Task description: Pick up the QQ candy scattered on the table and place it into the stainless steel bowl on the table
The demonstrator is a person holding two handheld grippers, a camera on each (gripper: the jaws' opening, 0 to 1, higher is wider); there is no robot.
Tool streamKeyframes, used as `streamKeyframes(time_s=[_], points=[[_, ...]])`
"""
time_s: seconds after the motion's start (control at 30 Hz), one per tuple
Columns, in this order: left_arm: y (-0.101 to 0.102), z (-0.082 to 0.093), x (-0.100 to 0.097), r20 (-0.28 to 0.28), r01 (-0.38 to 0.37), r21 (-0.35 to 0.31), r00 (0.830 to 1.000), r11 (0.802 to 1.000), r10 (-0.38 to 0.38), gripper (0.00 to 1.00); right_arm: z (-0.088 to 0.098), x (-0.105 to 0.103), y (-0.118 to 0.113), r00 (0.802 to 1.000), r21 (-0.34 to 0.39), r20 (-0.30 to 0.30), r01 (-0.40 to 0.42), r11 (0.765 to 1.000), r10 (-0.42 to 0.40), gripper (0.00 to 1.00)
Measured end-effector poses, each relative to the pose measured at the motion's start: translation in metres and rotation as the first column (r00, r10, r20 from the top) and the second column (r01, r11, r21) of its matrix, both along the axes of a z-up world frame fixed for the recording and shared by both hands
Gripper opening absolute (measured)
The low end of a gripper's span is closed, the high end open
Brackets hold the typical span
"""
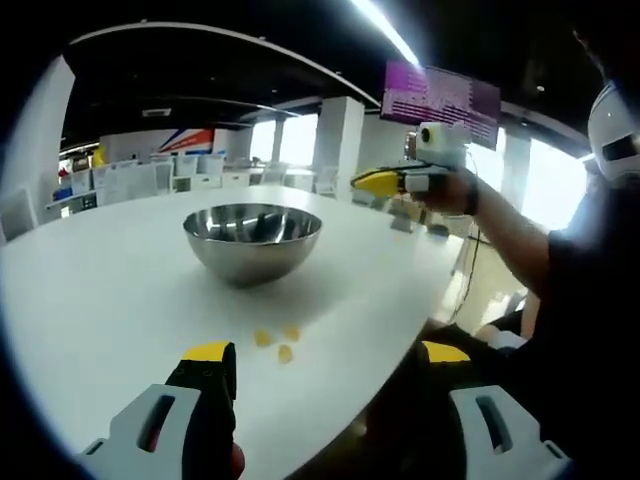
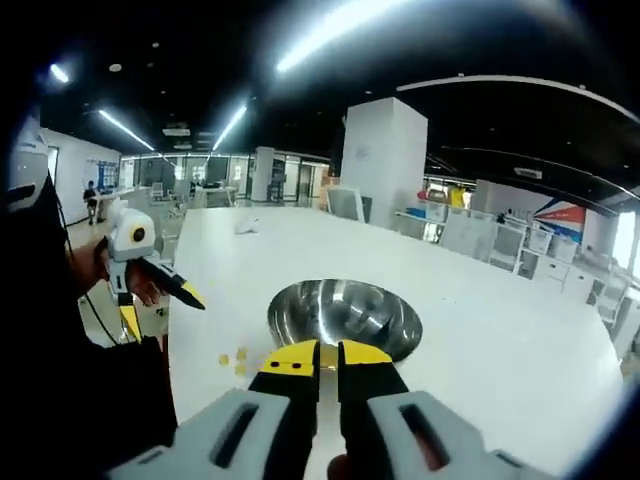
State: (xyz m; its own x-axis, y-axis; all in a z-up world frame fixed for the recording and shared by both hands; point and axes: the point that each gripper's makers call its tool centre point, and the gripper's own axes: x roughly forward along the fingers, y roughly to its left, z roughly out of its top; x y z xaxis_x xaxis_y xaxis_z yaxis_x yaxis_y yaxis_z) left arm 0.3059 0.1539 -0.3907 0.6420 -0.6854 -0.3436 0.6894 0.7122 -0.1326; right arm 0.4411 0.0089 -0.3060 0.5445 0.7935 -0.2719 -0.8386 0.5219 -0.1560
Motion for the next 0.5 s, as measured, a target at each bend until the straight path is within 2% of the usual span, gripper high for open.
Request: streamKeyframes(time_s=[0.17, 0.5], points=[[0.0, -0.001, 0.0, -0.003, 0.002, -0.001, 1.0, 1.0, -0.002, 0.74, -0.003, 0.023, 0.017, 0.999, -0.08, -0.007, -0.037, 0.996, 0.037, 0.08], [0.0, -0.003, -0.002, -0.008, 0.005, -0.004, 1.0, 1.0, -0.005, 0.74, -0.017, 0.054, 0.057, 0.99, -0.219, -0.051, -0.137, 0.966, 0.129, 0.08]])
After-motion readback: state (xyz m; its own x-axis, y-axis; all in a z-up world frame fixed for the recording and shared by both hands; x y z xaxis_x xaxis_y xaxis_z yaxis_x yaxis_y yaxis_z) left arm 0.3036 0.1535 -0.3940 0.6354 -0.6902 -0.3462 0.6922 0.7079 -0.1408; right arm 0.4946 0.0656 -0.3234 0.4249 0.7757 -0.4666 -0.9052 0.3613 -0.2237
